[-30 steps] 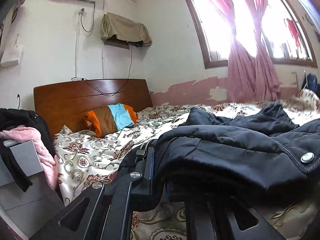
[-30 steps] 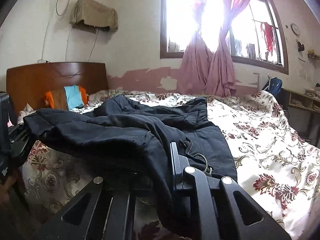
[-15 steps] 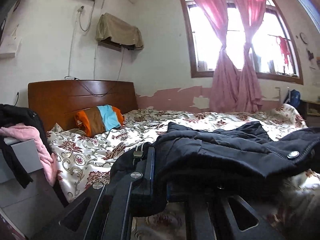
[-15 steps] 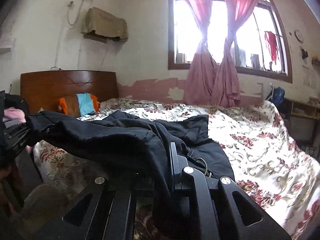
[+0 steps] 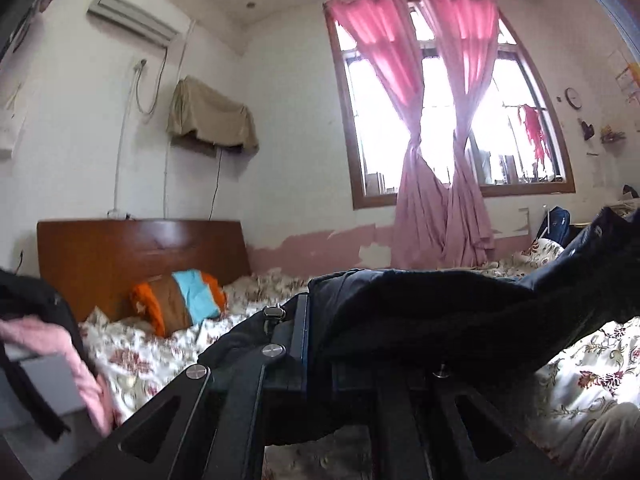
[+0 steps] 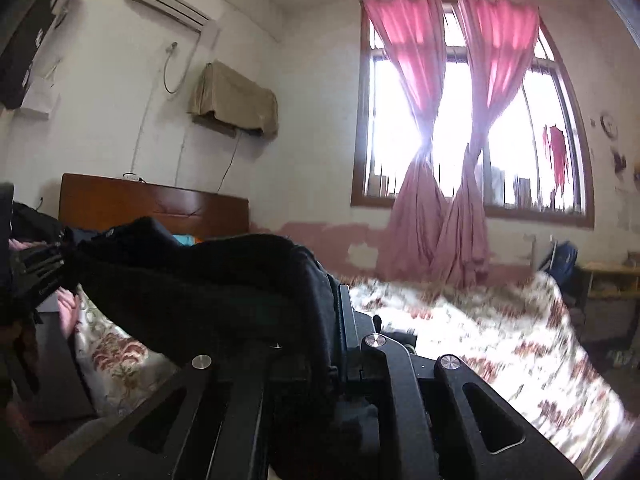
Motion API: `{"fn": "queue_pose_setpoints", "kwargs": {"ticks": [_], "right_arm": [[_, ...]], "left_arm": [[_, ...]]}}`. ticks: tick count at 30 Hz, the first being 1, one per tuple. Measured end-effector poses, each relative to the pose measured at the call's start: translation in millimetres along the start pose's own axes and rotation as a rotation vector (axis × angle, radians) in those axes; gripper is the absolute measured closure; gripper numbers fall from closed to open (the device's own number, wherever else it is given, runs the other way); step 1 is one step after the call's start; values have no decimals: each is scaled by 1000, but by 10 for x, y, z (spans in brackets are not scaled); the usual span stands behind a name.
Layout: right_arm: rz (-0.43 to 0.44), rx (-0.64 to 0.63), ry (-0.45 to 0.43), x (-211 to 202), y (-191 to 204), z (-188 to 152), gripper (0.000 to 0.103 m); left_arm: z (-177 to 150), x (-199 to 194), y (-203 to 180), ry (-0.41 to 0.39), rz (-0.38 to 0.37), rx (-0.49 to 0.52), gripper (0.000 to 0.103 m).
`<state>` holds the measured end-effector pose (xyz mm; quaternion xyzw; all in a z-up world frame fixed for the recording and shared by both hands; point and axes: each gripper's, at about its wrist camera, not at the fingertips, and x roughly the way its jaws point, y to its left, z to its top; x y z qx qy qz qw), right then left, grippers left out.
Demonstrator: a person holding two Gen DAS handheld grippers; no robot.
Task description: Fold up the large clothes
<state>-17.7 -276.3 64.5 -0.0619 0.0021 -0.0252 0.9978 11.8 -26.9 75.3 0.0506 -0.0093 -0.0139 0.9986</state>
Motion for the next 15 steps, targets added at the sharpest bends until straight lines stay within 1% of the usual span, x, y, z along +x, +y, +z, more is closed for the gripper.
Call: {"fn": "queue_pose_setpoints", "kwargs": {"ticks": [3,5,6,7,11,15], "right_arm": [[-1,-27,-20,259,0,119,95],[-4,-52,-17,549,-16,203,95],[-7,-65,-11,676,-11,232,95],[-7,-74,0,834,-13,269,95],[-17,-85,53,1527,-29,342,95],[-32,-75,55,2065,-27,289,95]], "left_arm": [[103,183,-34,-13,1,32,96],[186,379,-36,9,-21,23,96],[225,494,-28,23,-44,6,96],[265,647,-16,48,-61,-6,96],[377,1366,6,162,-85,-45,96],[335,2070,4,249,-81,-94,96]]}}
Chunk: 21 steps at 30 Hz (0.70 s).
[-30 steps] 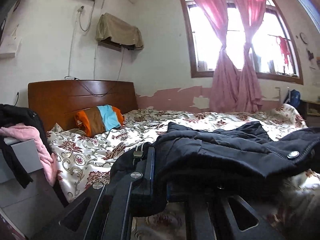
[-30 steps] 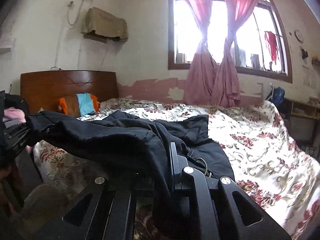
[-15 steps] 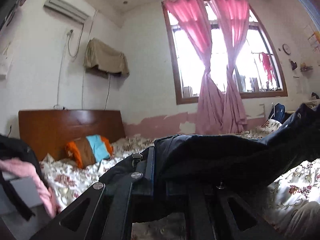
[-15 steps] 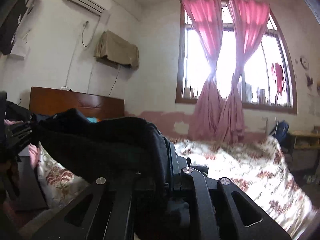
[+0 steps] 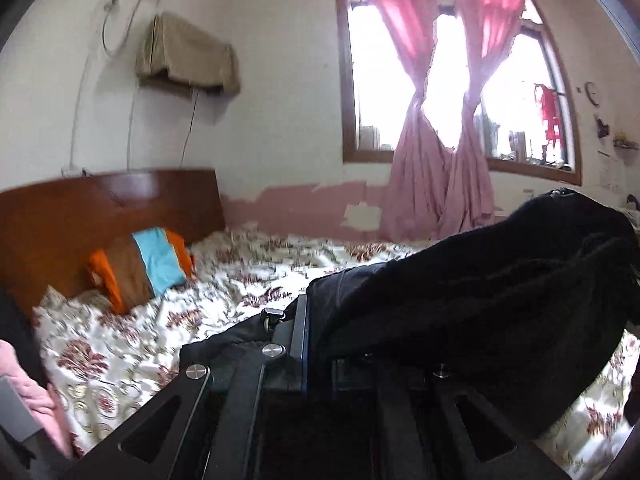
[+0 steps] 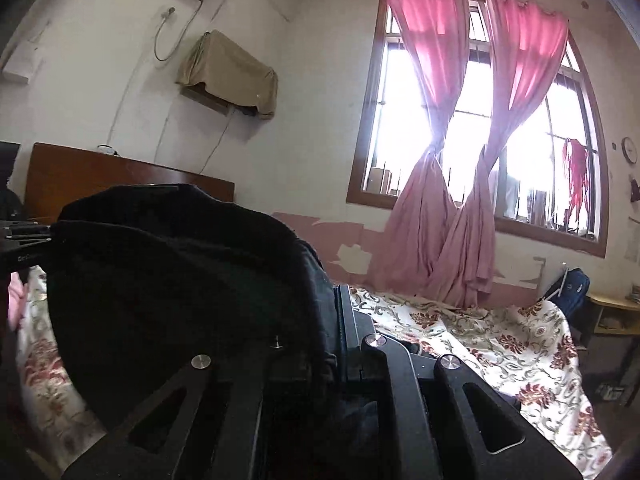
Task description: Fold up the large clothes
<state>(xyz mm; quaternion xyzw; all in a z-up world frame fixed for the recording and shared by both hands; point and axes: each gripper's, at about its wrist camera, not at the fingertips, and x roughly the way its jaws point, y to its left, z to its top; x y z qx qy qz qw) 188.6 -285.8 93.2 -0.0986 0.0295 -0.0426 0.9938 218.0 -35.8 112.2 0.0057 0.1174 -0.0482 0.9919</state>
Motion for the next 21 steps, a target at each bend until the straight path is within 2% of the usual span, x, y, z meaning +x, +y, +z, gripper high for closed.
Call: {"fn": "queue_pose_setpoints", "kwargs": {"ticks": [4,10,12,16,18,21], "right_arm": [[-77,-88,5,460,178,-118,95],[-144,-126,115,1135,266,-236,95],[-135,-101,161,1283,256,-290,95],[-106,-38,230,1489,208,-433,95],[-105,-36,251,1567,216,-513,95],[-106,-18,283,1649,206,-604,94]], "left_arm": [[-12,559,69,59,-27,-91,96],[-59,1247,-98,111,18,-54,96],[-87,1427,-89,148,0,-78,95],[-219,1719,60,218,-66,-226,94],[-260,1806,61,247,-69,-219,93],[-289,1828,12,249,-72,-170,91]]}}
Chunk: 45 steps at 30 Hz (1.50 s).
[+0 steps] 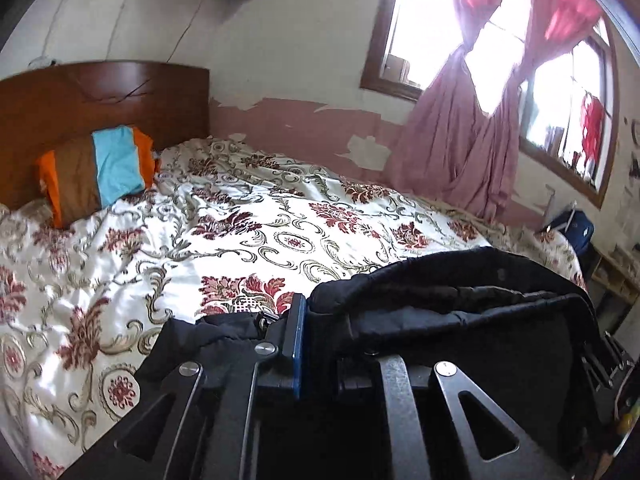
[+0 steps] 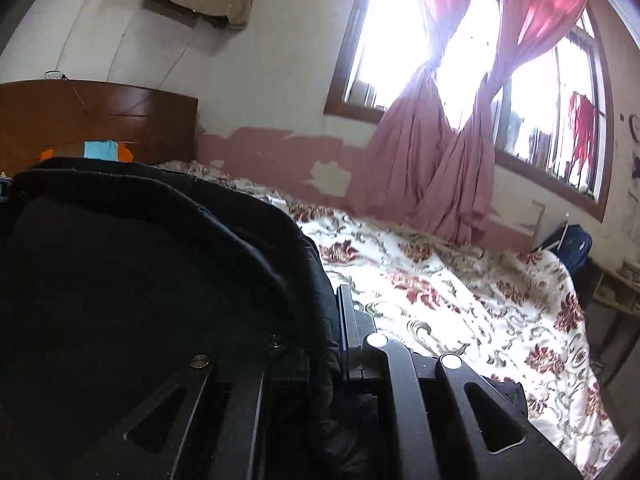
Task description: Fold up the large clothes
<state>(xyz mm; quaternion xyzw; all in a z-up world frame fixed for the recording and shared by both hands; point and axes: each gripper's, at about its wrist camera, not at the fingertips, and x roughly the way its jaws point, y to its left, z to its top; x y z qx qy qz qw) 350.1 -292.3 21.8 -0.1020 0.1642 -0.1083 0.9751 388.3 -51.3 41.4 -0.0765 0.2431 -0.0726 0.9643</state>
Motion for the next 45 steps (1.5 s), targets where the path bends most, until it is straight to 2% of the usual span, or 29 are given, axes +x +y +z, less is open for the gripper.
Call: {"fn": "queue_pose_setpoints", "kwargs": {"ticks": [4,5,6,7,8,9,10,12,14,17,22,26,32,38,45], "right_arm": [[16,41,44,184,-134,-35,88],[24,59,52,200,-185,-59,81],[35,89,58,189,-246,-77,72],[48,125,65,182,-318,-93,67],[66,153,75,184,-371,-125,57],[89,192,81,149,-456,-131,49],[102,217,78,121,-512,-155,45],[148,256,59,-45,-606,-177,26],[178,241,31,-210,-638,-208,19],[243,193,21,-454,-594,-317,14],[370,57,95,-605,-345,-574,13],[402,8,153,-459,-119,-675,13],[369,-1,199,-89,-27,-588,13],[341,64,258,312,-122,-422,13],[301,111,316,766,-212,-512,13]], "left_arm": [[-14,-56,-74,-12,-7,69,86],[-12,-70,-74,-12,-23,75,73],[-12,-90,-74,-13,-49,76,37],[-22,-140,-70,-28,-66,65,15],[-35,-205,-64,-61,-56,51,0],[-53,-282,-61,-103,-51,40,0],[-69,-335,-72,-109,-76,46,0],[-108,-364,-120,-76,-85,74,0],[-220,-431,-178,-70,-70,129,0],[-441,-563,-259,-63,-80,214,0],[-909,-675,-336,-30,-113,319,0],[-1108,-510,-412,3,-62,383,0],[-949,-148,-479,3,-7,360,0],[-755,143,-467,2,24,313,0],[-612,474,-436,35,80,284,0]]}}
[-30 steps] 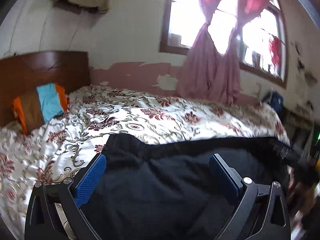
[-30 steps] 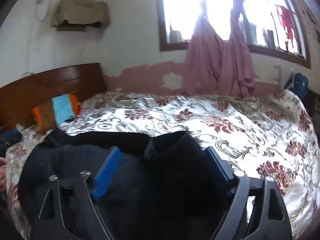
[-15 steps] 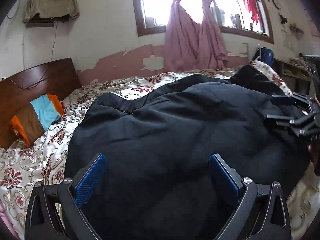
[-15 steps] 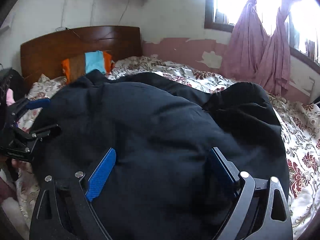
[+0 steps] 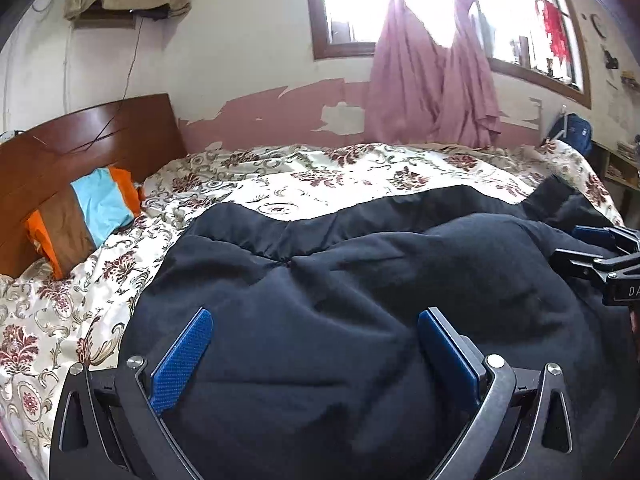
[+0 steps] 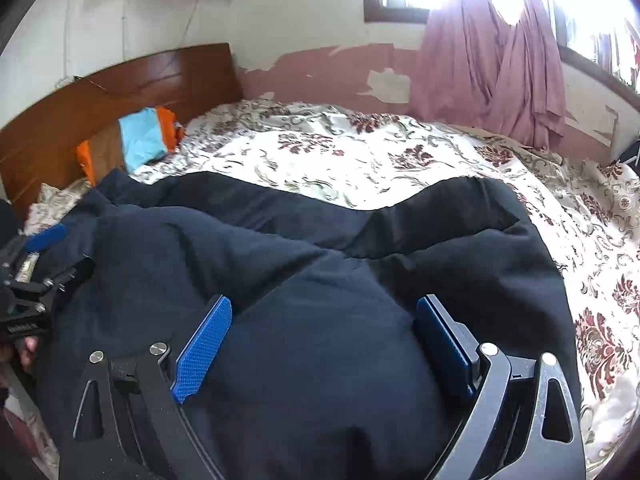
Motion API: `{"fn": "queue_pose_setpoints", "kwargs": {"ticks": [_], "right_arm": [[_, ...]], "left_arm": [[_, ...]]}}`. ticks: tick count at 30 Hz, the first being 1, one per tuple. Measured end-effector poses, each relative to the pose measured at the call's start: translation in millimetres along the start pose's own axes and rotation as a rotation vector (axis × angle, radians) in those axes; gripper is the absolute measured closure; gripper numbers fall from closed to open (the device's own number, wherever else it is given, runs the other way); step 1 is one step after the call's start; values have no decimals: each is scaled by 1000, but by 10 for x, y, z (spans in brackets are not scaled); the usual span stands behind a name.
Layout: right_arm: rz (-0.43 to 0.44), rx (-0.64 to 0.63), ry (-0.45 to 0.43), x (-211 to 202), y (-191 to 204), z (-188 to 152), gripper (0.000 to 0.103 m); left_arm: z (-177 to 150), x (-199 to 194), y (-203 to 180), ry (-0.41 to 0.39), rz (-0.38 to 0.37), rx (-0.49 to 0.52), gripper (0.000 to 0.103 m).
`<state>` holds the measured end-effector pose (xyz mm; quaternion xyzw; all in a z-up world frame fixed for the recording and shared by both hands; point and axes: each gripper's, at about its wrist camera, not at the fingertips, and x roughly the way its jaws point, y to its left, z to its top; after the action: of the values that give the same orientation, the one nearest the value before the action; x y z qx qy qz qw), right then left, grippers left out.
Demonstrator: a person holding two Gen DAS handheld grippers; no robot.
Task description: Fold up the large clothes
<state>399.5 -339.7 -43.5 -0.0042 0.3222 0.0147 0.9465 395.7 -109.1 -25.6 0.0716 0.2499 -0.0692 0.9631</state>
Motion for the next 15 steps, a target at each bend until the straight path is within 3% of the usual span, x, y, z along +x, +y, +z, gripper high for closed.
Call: {"fn": "queue_pose_setpoints", "kwargs": {"ticks": [10,12,15], "right_arm": [[-124,-107,24,331,-56,284,13],[-115,-93,31,389,-99,311,12],[-84,-62,40,488,-167,323,9]], "left_arm": [[264,498,188,70,200,-15,0],[258,636,326,127,169,-83,0],[215,707,464,145,115,-154,0]]}}
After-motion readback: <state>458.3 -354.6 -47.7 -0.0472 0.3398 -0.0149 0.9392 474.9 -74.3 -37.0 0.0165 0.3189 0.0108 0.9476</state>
